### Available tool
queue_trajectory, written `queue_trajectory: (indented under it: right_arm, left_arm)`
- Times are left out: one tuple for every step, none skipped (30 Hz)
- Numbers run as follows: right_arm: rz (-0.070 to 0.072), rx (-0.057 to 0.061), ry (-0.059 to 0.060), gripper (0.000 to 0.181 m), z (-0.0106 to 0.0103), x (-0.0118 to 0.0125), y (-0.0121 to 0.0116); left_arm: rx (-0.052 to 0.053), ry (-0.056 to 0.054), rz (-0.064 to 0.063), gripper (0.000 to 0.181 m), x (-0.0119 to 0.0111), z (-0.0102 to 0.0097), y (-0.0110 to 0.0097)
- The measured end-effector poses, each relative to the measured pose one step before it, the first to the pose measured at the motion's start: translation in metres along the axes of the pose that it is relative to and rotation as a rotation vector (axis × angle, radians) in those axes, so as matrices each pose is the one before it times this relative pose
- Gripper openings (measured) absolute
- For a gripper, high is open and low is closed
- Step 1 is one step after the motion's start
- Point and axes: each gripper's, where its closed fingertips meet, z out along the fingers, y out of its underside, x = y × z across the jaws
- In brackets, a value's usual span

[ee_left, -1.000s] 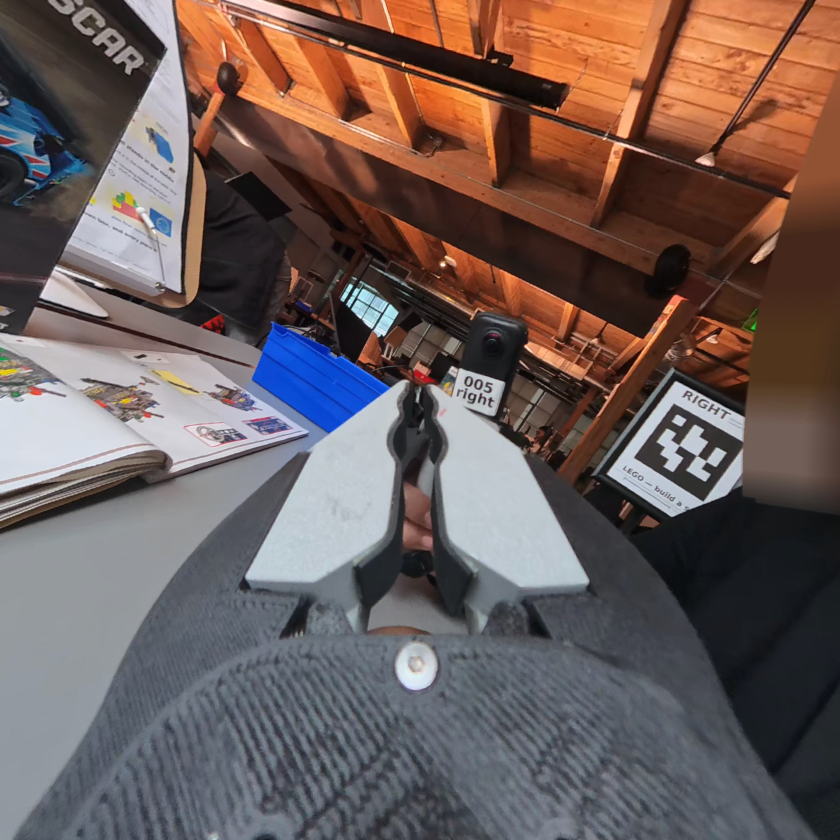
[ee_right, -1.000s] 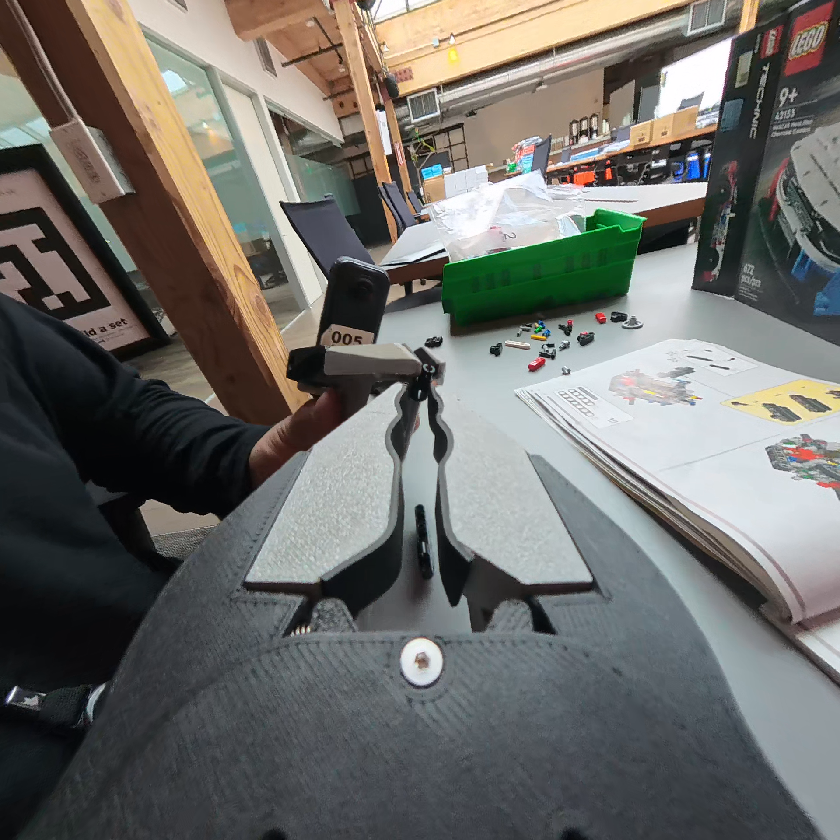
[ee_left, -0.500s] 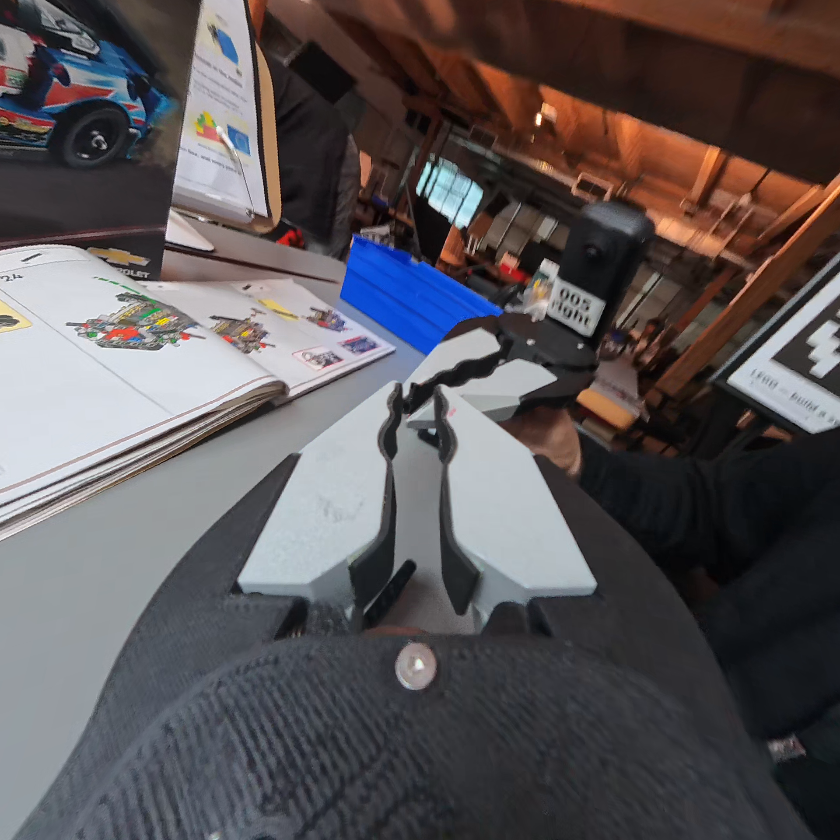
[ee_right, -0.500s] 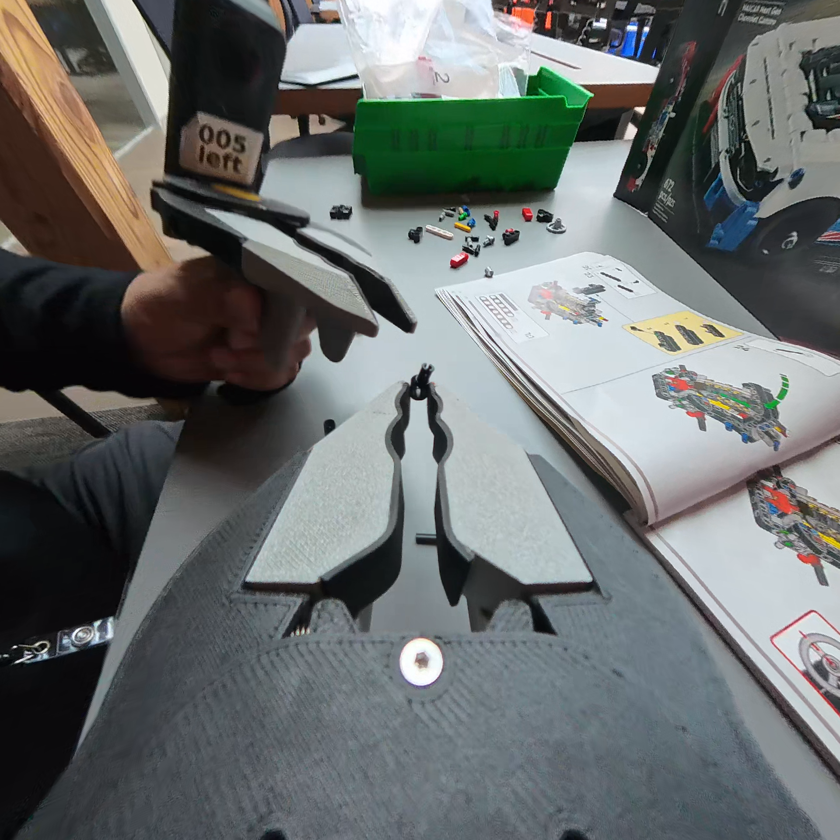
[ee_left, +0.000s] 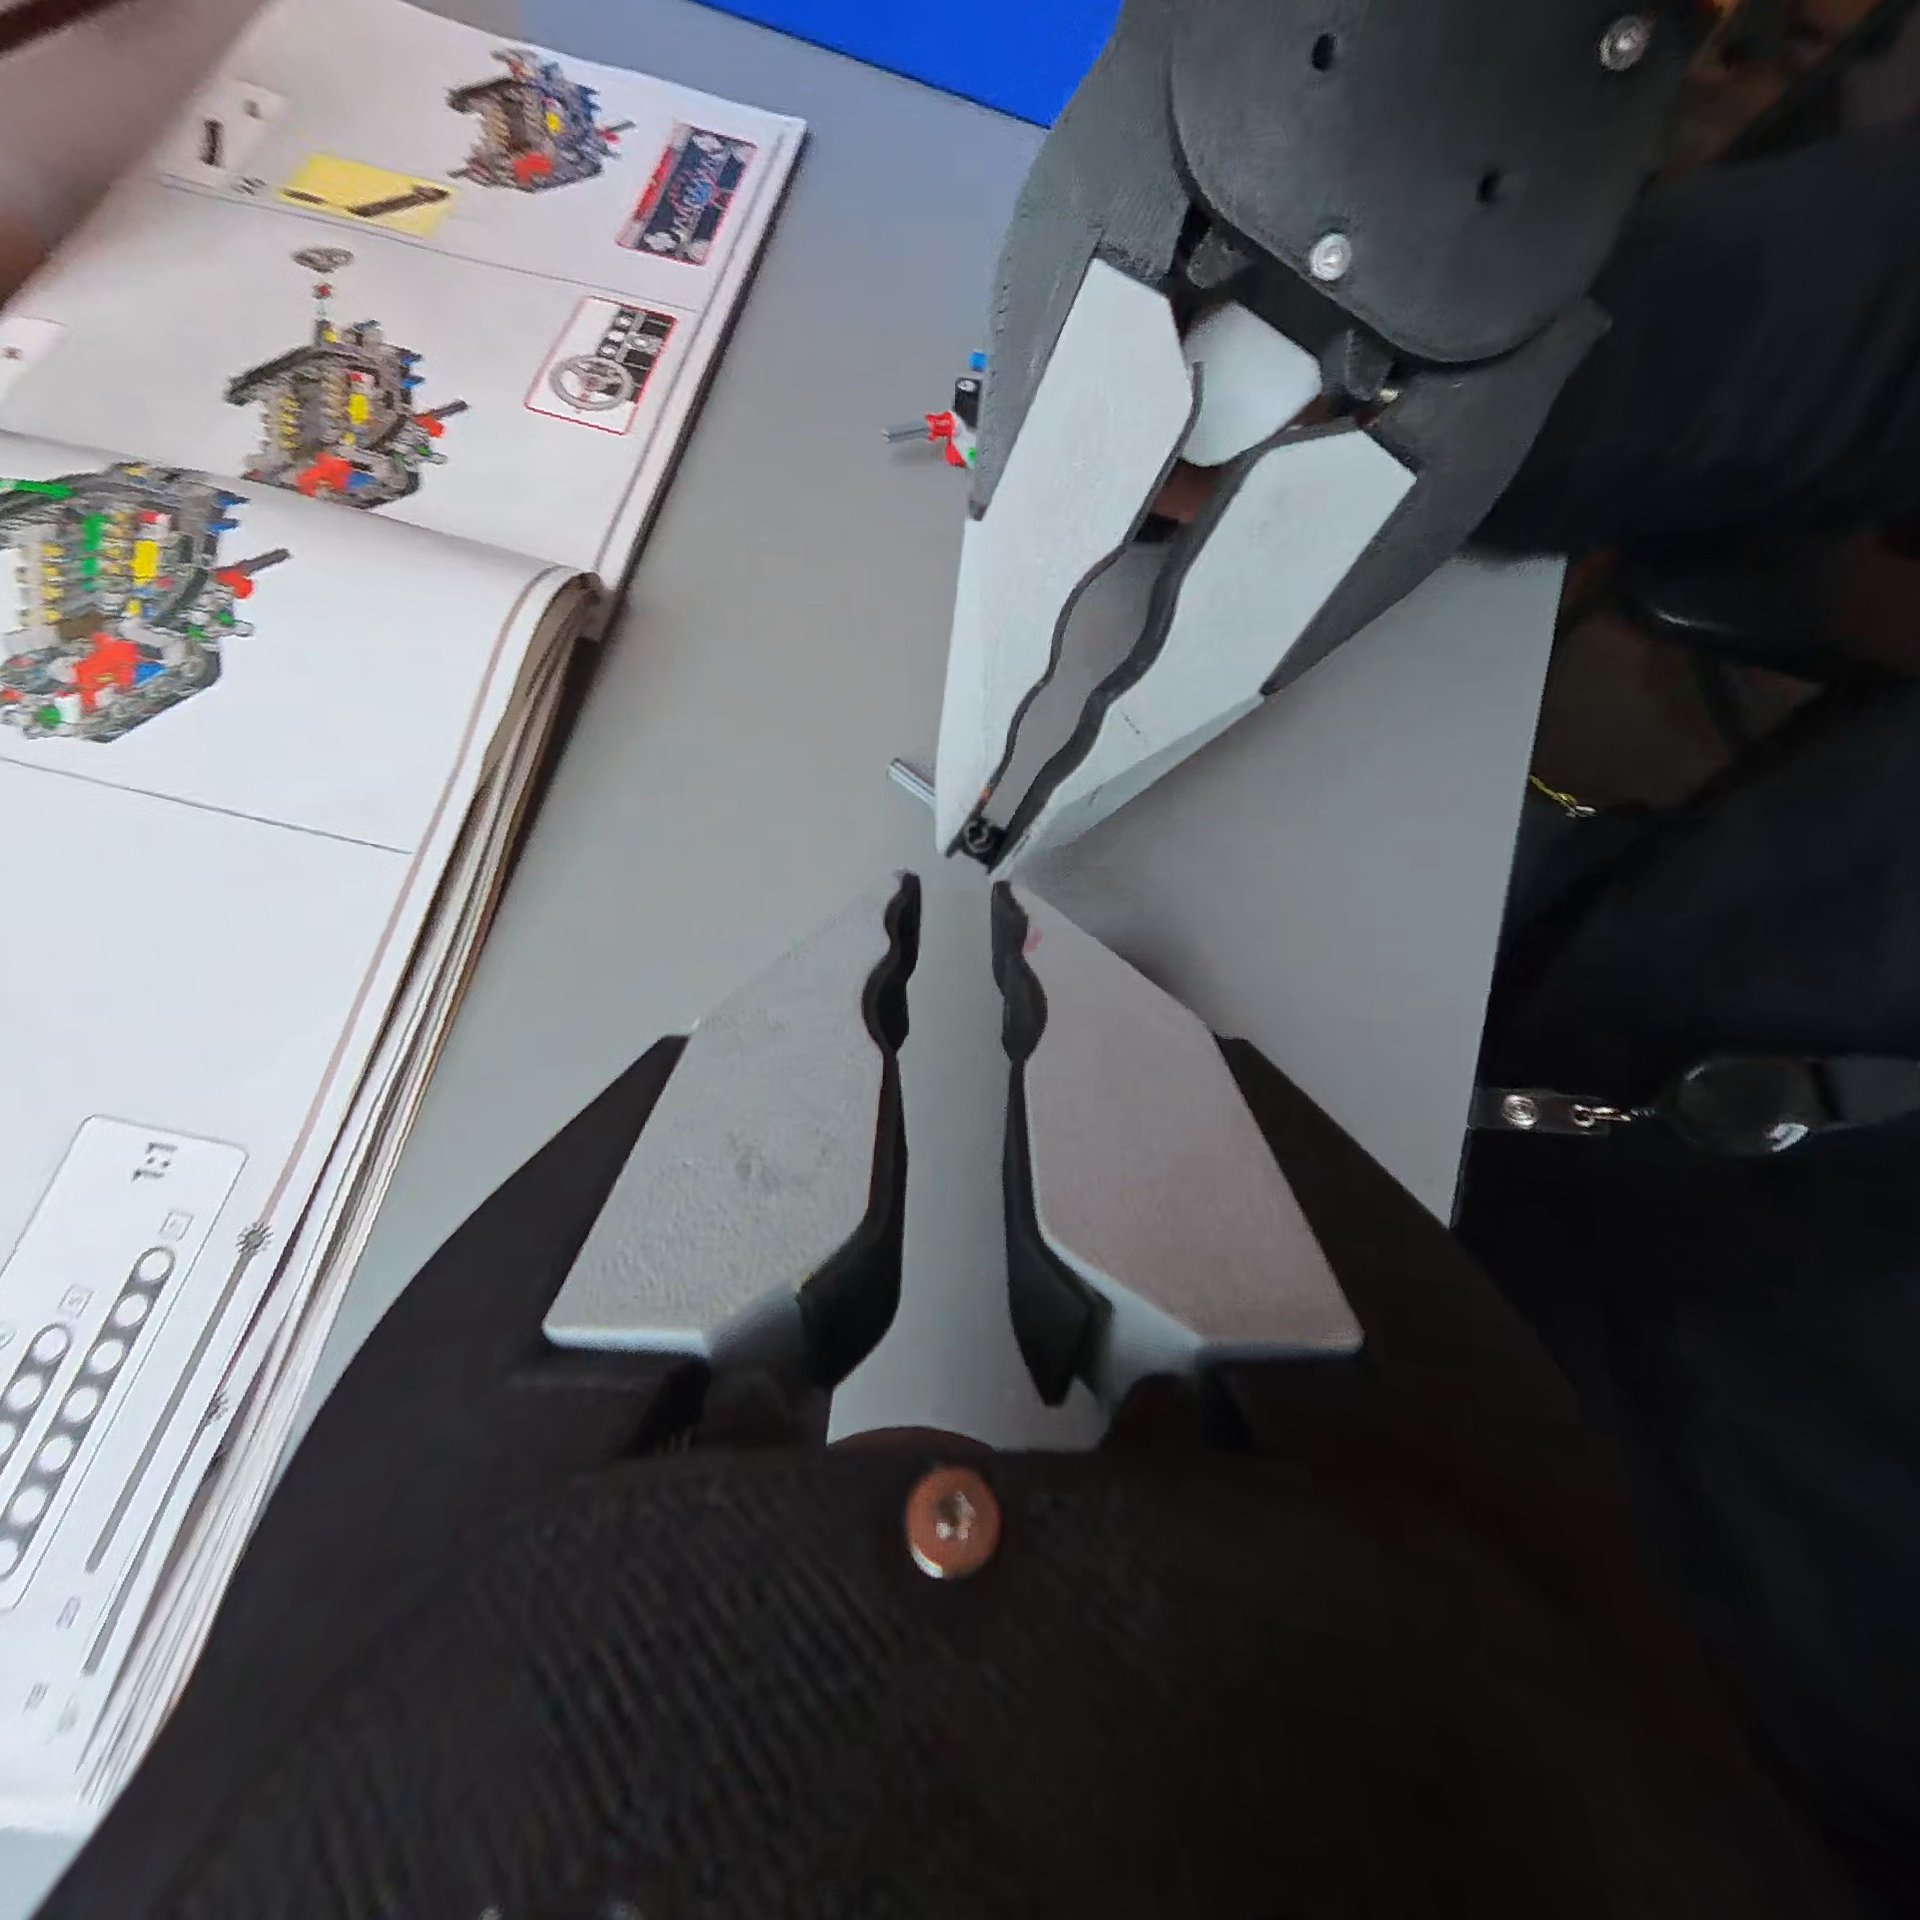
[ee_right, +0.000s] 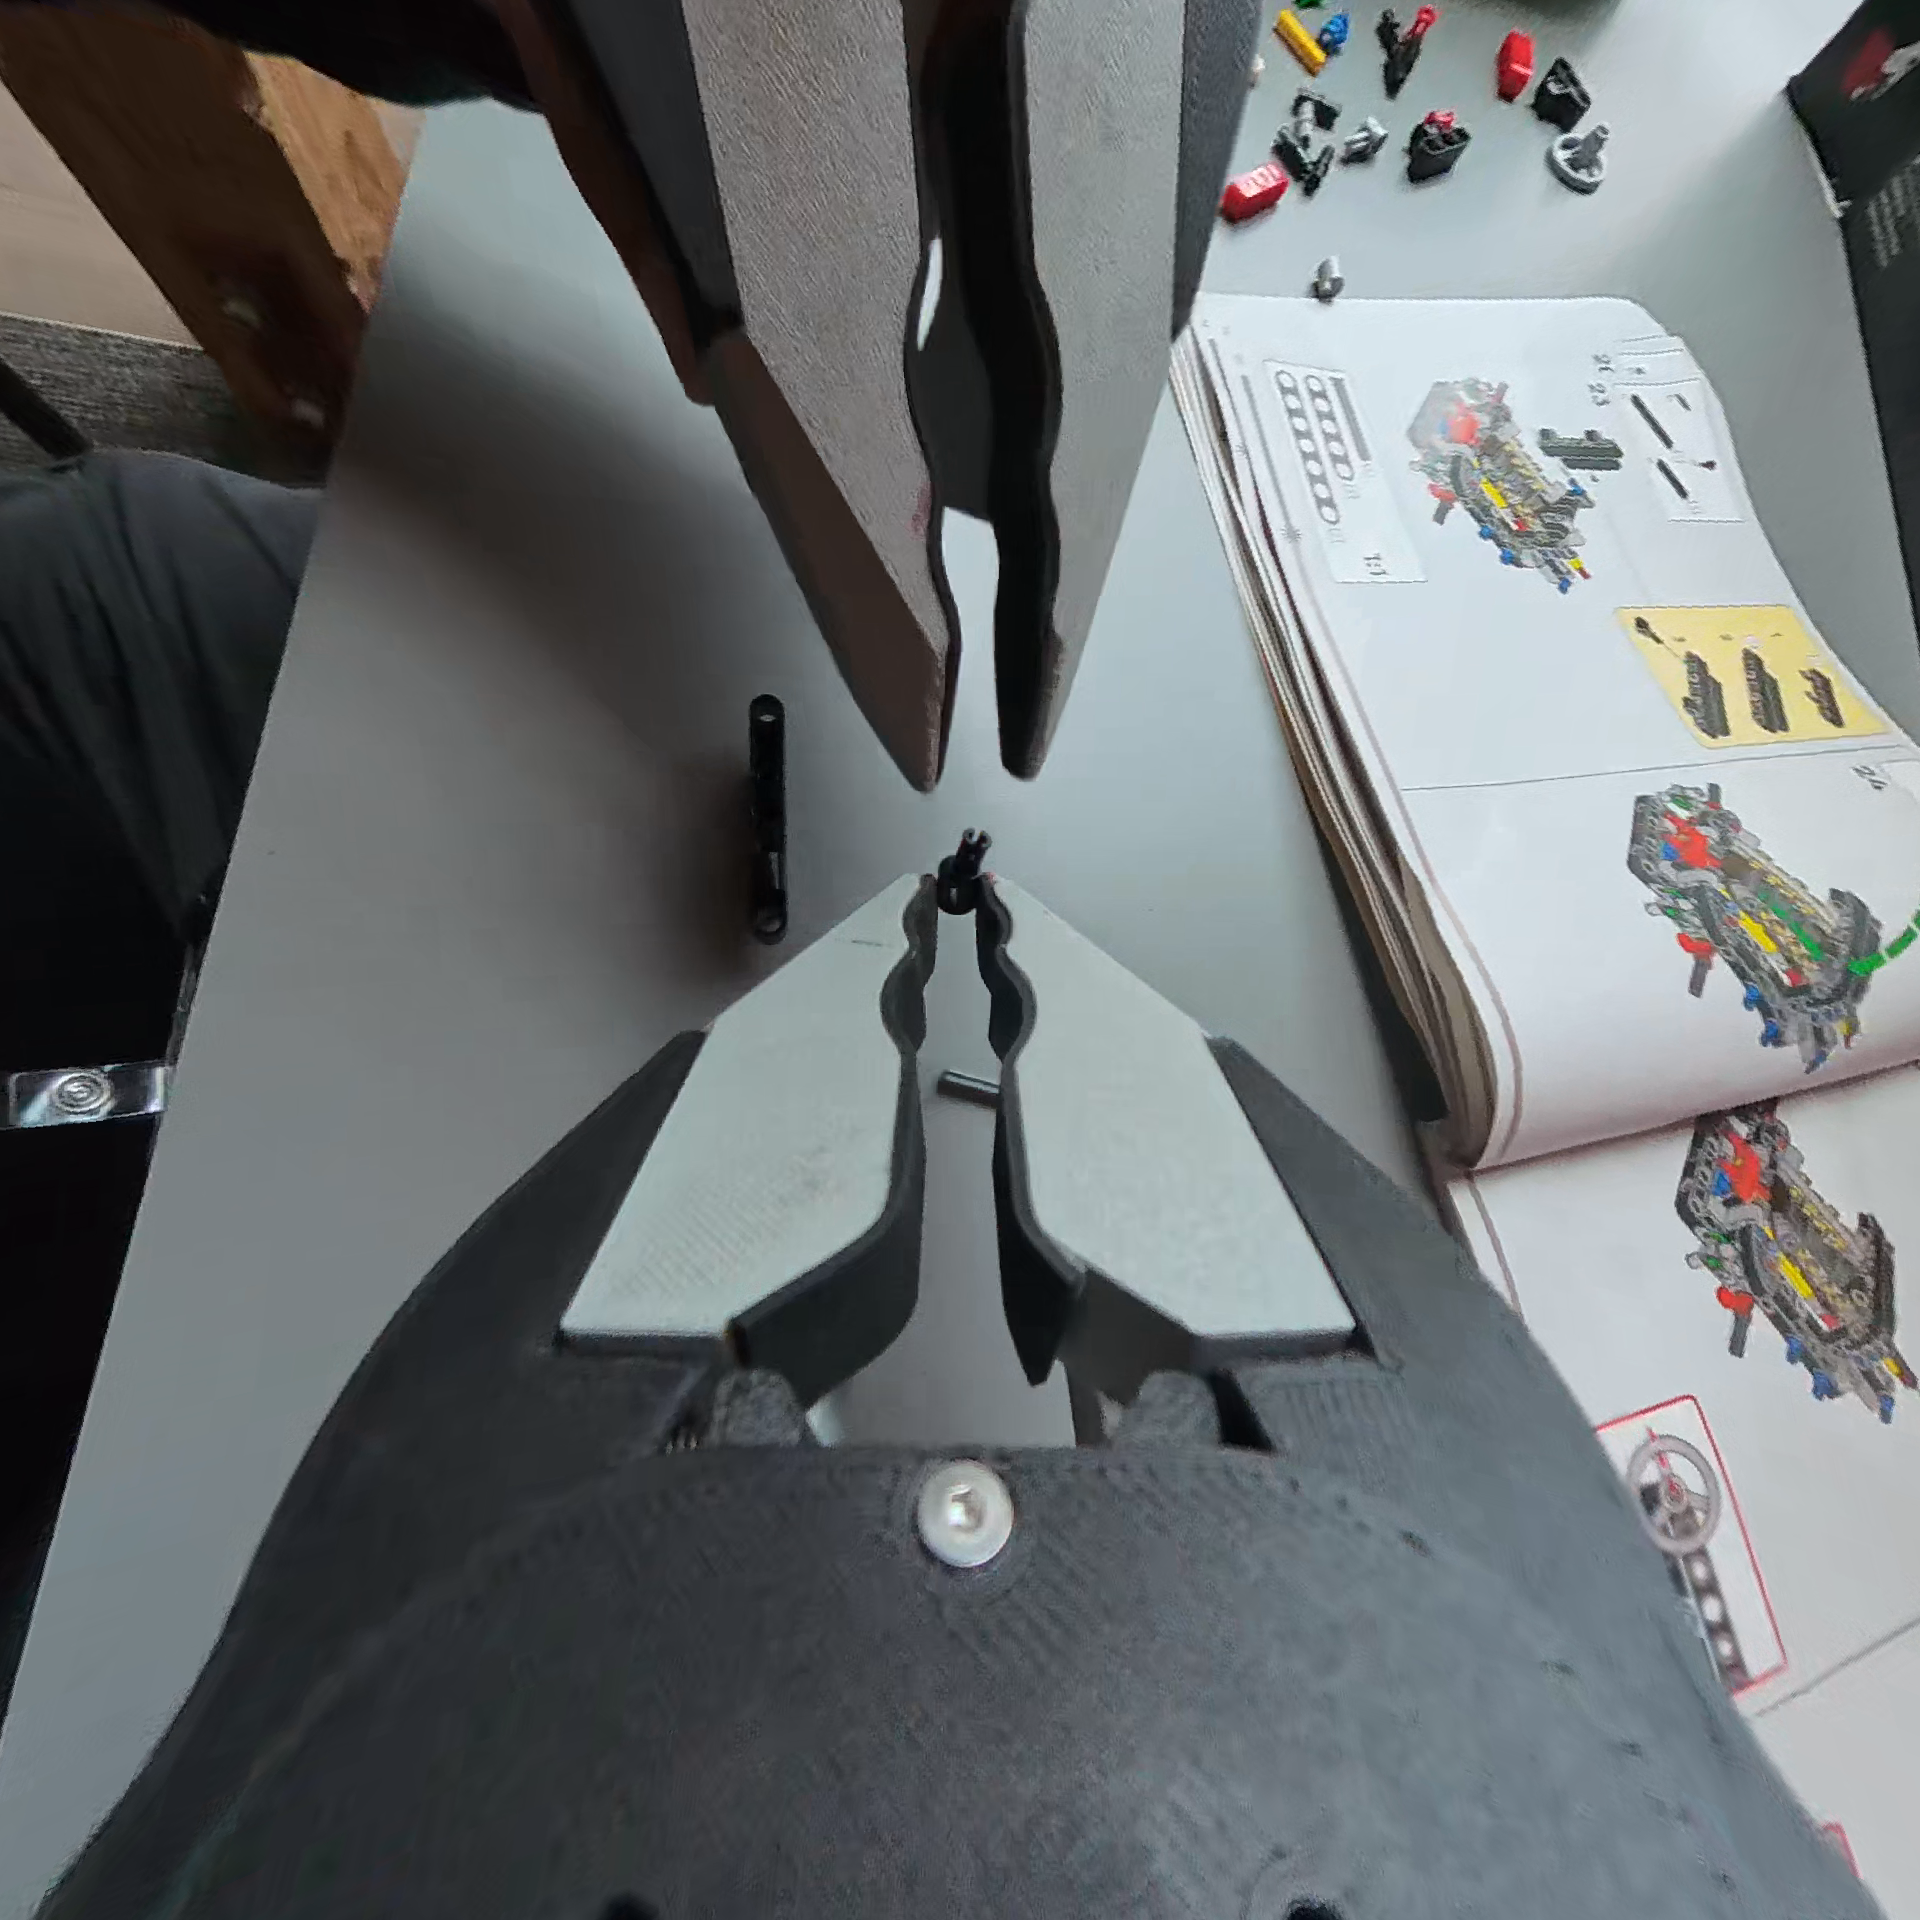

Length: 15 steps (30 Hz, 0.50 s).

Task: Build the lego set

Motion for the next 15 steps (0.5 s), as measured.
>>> queue_trajectory:
  right_arm:
    - [0.0036, 0.0075, -0.0205, 0.005, 0.00015, -0.00297, -0.00125]
    - [-0.0007, 0.0119, -0.0241, 0.005, -0.00022, -0.00366, -0.00179]
    - [-0.0018, 0.0097, -0.013, 0.005, -0.00042, -0.0024, -0.00134]
    - [-0.0018, 0.0051, -0.0069, 0.005, -0.00024, -0.00121, -0.00039]
    - [0.0033, 0.0014, -0.0098, 0.005, -0.00021, -0.00125, 0.00013]
    - [0.006, 0.0016, -0.0061, 0.005, -0.00014, -0.00045, 0.00027]
    - [0.0029, 0.0009, -0.0013, 0.005, -0.00026, 0.00021, 0.0004]
    - [-0.001, -0.0032, -0.0009, 0.005, -0.00004, 0.00018, 0.00086]
    - [-0.0037, -0.006, -0.0011, 0.005, 0.00013, -0.00023, 0.0011]
    - [-0.0042, -0.0033, 0.0011, 0.004, 0.00014, -0.00022, 0.00029]
    - [-0.0052, -0.0031, 0.0018, 0.004, 0.00008, -0.00027, 0.00027]
    - [-0.0055, -0.0046, -0.0001, 0.005, 0.00019, -0.0004, 0.00045]
    - [-0.0021, -0.0054, -0.0015, 0.005, 0.00026, -0.00044, 0.00064]
    - [-0.0005, -0.0054, -0.001, 0.005, 0.00053, -0.0002, 0.00085]
    - [-0.0009, -0.004, -0.0005, 0.005, 0.00049, -0.00014, 0.00078]
  left_arm:
    - [-0.0031, 0.022, 0.0, 0.011, 0.00213, 0.0029, 0.00021]
    - [0.0023, 0.0143, -0.0034, 0.011, 0.00114, 0.0022, -0.00029]
    - [0.0056, 0.0202, -0.0003, 0.011, 0.00248, 0.00165, -0.00067]
    - [0.0065, 0.0264, 0.0033, 0.01, 0.00384, 0.0012, -0.00077]
    - [0.0106, 0.0156, 0.007, 0.009, 0.00304, 0.00071, -0.00153]
    - [0.0059, 0.0137, 0.0103, 0.008, 0.00288, 0.0007, -0.00075]
    - [-0.0101, 0.007, 0.0038, 0.007, 0.0013, 0.0008, 0.00152]
    - [-0.0196, -0.004, -0.005, 0.006, -0.00113, 0.00091, 0.00292]
    - [-0.0095, 0.0047, -0.0057, 0.004, -0.0002, 0.00076, 0.00163]
    - [0.002, 0.005, -0.0041, 0.003, 0.00015, 0.00044, 0.00004]
    - [0.0035, -0.0013, -0.0002, 0.001, -0.0006, 0.00036, -0.00018]
    - [0.0023, 0.0034, 0.0024, 0.001, 0.00047, 0.00038, -0.00006]
    - [-0.0001, 0.0036, -0.0014, 0.001, 0.00075, 0.00047, 0.0001]
    - [-0.0029, 0.0046, -0.0044, 0.003, 0.00094, 0.0007, 0.00026]
    - [-0.0037, 0.0051, -0.0057, 0.006, 0.001, 0.00077, 0.00013]
